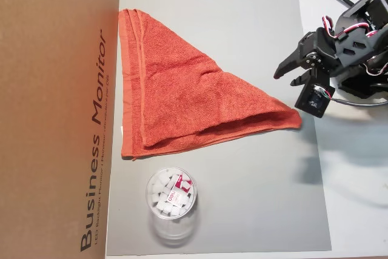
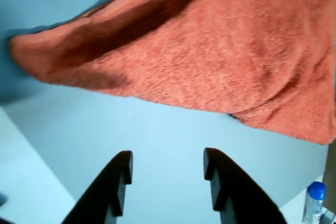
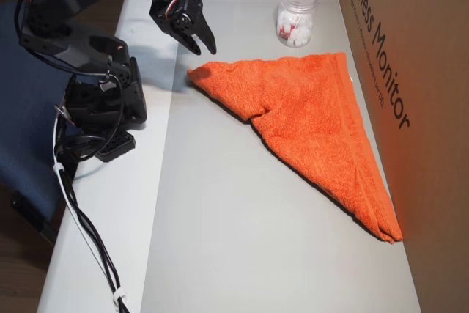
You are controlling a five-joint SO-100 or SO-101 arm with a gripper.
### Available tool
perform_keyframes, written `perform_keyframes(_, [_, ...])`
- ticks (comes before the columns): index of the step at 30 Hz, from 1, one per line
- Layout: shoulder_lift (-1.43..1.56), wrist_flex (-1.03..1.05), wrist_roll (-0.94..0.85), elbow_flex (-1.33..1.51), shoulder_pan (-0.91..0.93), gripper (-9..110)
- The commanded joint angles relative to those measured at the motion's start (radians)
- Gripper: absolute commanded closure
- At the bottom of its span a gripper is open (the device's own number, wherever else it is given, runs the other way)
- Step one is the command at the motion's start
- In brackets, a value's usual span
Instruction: Fold the blanket.
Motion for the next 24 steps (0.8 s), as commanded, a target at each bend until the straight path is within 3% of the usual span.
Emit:
perform_keyframes(1, [0.005,0.055,-0.006,-0.011,-0.032,88])
perform_keyframes(9, [-0.015,0.166,0.006,0.020,-0.075,84])
perform_keyframes(24, [-0.265,0.087,-0.005,-0.020,-0.133,84])
